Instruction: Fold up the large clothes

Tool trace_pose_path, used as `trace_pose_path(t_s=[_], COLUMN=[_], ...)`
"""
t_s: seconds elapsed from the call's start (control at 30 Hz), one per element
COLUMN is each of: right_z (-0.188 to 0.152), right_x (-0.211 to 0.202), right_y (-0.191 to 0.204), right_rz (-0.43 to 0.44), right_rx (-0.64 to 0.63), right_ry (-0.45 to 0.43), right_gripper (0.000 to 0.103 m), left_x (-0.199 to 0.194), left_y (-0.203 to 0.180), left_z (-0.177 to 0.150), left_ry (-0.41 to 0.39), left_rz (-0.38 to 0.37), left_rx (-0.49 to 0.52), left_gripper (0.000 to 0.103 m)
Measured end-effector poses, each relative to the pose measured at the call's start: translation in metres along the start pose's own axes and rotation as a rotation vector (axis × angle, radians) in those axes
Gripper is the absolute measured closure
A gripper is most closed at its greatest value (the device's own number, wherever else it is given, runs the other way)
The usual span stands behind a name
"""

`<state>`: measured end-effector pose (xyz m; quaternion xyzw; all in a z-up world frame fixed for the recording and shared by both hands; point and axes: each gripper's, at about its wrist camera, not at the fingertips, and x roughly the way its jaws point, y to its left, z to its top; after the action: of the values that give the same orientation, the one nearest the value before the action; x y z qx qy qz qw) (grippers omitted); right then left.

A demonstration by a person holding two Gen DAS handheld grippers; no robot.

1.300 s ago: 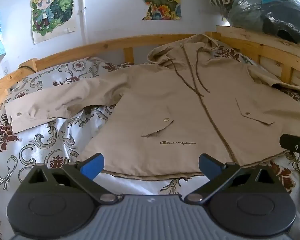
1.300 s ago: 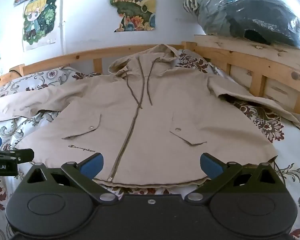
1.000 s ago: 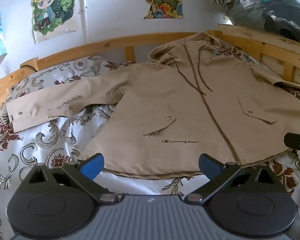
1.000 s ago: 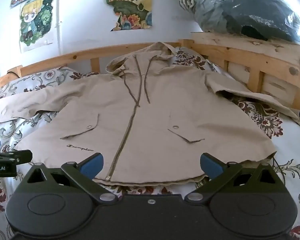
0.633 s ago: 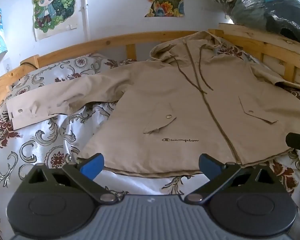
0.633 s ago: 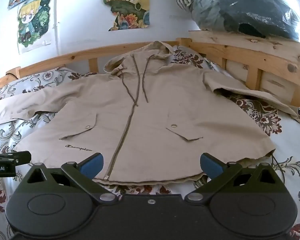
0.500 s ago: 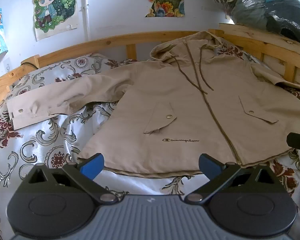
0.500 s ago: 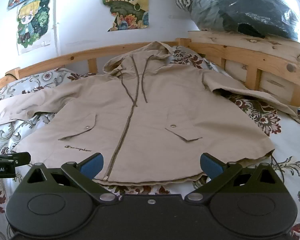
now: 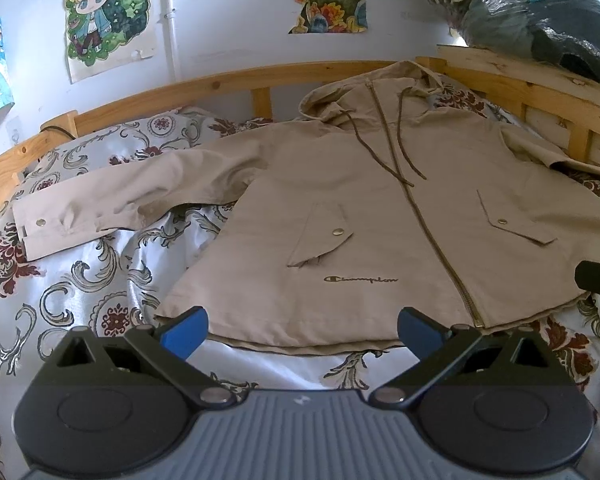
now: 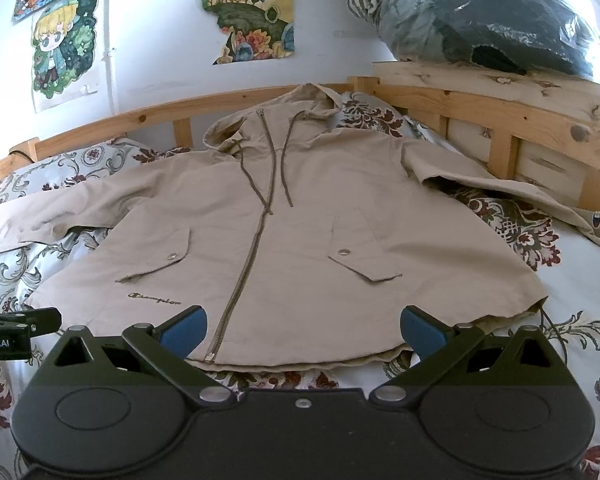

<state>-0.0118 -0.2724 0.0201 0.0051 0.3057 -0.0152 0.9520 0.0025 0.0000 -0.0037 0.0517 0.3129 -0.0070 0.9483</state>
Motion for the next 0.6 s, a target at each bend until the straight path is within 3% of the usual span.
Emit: trace_pose_path(t_s=[0.6], right_z=[-0.0024], right_x=[-0.0005], right_y=[-0.0019], right_rz=[-0.002], right_rx=[0.008], right_ry=[-0.007], right_gripper=[0.001], left_x=[-0.0009], left_y=[0.0039], left_z=[0.0016], left_ry=[-0.014], left_rz=[0.035], left_rx=[-0.017], left_gripper=[0.001])
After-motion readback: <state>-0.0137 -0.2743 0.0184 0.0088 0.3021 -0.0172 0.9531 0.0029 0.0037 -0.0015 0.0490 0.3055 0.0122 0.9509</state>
